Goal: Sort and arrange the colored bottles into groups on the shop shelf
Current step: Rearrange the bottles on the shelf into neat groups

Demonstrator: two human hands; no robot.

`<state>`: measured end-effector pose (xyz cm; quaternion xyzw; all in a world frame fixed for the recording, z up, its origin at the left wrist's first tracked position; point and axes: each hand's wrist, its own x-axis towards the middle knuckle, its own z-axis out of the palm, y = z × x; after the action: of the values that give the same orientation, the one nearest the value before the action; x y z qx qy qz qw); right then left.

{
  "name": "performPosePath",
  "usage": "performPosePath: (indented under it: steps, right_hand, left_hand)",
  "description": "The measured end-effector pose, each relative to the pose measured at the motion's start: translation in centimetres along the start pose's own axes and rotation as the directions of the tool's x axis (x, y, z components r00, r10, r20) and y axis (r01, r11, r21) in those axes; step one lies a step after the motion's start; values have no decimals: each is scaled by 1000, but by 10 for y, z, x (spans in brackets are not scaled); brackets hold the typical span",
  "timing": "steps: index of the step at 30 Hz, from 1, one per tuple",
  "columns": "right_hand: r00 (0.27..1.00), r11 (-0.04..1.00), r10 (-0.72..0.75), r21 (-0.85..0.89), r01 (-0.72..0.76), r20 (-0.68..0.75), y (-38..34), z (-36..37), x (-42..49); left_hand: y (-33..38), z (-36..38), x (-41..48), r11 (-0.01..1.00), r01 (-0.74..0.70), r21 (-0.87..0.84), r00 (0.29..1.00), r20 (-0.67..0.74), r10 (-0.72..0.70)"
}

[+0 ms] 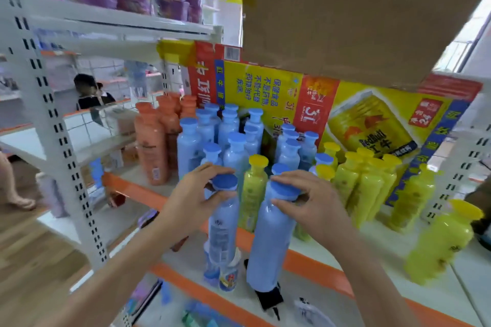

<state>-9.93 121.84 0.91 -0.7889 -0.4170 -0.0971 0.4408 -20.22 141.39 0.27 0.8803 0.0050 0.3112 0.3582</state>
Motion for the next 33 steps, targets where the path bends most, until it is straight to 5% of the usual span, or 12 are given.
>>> performPosePath:
  steps: [16, 25, 33]
  right_hand:
    - [972, 986, 110, -98, -133, -206, -51, 53, 26]
    - [931, 929, 211, -236, -286, -297, -49, -4, -4]
    - [909, 896, 247, -278, -346, -336, -34, -47, -24]
  left_hand:
    - [-58, -55, 51, 979, -121, -162, 969, 196, 152]
    - [-10, -7, 78, 932, -153, -328, 915, 309, 259]
    - [25, 53, 99, 938, -227, -261, 839, 437, 324]
